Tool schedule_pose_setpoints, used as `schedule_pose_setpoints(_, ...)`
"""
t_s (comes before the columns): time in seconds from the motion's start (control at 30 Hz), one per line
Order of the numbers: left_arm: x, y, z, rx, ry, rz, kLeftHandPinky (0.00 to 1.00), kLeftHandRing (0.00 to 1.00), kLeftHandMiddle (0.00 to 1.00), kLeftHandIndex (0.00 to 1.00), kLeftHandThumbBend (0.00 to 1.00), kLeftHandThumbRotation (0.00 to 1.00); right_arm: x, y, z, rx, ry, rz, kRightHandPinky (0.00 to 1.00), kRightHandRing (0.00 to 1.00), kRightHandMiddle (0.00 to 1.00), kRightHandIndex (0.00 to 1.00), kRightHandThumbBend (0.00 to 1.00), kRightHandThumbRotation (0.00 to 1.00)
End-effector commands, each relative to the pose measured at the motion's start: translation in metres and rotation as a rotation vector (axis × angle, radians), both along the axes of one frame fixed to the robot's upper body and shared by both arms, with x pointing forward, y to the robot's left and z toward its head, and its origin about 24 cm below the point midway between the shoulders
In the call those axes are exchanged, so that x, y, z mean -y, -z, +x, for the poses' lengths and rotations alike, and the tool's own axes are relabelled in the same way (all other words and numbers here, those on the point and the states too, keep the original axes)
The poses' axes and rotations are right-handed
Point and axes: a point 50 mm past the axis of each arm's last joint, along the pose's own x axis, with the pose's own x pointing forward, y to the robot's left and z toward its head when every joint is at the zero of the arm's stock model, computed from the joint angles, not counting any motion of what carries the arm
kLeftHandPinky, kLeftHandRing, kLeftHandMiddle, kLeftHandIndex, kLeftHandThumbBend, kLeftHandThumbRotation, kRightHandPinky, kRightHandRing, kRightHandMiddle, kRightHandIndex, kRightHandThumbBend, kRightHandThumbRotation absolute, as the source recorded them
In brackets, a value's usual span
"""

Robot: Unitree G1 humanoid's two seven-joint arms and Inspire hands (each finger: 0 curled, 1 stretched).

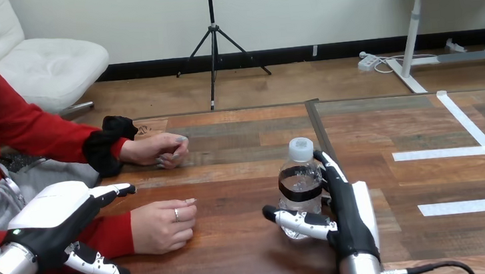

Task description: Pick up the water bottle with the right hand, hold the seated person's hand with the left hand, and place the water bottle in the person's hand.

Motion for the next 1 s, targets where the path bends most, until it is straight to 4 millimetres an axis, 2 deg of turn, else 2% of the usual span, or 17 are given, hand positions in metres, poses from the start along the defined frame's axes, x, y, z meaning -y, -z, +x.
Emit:
schedule_pose_setpoints(0.0, -0.004, -0.02, 0.011, 0.085, -0.009, -0.007, 0.76, 0.85, 0.88, 0.88, 1.0, 0.22, -0.026, -0.012, 0.008, 0.053, -0.019, 0.074, 0.57, 0.69, 0.75, 0.76, 0.84, 0.0)
schedule_pose_setpoints(0.13, -0.004, -0.021, 0.011, 0.087, -0.008, -0.008, 0.76, 0.86, 0.88, 0.88, 1.0, 0.22, -0.024, -0.012, 0.008, 0.065, -0.004, 0.076, 0.51, 0.59, 0.67, 0.67, 0.82, 0.0)
schedule_pose_setpoints(0.33, -0.004, -0.021, 0.011, 0.082, -0.012, -0.019, 0.76, 0.86, 0.88, 0.88, 1.0, 0.23, -0.022, -0.01, 0.008, 0.064, 0.014, 0.06, 0.47, 0.53, 0.61, 0.61, 0.8, 0.0)
schedule_pose_setpoints(0.97, -0.006, -0.021, 0.01, 0.078, -0.016, -0.012, 0.77, 0.86, 0.88, 0.88, 1.0, 0.23, -0.016, -0.007, 0.008, 0.067, 0.064, 0.064, 0.46, 0.49, 0.53, 0.51, 0.75, 0.0)
